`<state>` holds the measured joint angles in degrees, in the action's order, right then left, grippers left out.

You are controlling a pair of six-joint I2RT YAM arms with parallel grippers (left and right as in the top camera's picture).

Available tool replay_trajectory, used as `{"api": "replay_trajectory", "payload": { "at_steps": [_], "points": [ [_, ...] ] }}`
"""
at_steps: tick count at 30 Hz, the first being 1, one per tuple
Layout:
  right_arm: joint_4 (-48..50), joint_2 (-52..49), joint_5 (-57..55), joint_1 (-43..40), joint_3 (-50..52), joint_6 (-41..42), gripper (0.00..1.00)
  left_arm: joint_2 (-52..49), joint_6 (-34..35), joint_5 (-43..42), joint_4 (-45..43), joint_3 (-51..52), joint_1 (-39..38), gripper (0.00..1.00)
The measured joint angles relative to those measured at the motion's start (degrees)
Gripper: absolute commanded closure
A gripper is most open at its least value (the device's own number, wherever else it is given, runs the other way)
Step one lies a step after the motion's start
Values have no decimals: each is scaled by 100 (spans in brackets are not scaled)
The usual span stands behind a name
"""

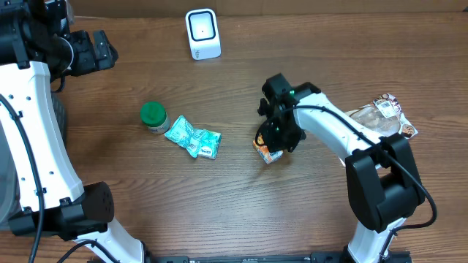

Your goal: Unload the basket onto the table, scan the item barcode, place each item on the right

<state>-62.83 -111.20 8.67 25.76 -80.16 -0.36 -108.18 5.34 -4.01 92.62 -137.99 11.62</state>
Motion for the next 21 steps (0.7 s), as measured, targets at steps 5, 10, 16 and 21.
{"api": "replay_trajectory", "payload": {
  "at_steps": [5,10,16,21],
  "points": [
    [-498,2,393,-245,-721,-81,77,0,0,2,0,0,0,0],
    [-629,0,592,-787,-785,-186,57,0,0,0,0,0,0,0],
    [-125,2,881,-1237,-98,-262,57,0,0,2,-2,0,0,0],
    [291,0,1412,-1325,546,-267,57,0,0,2,0,0,0,1]
  ]
}}
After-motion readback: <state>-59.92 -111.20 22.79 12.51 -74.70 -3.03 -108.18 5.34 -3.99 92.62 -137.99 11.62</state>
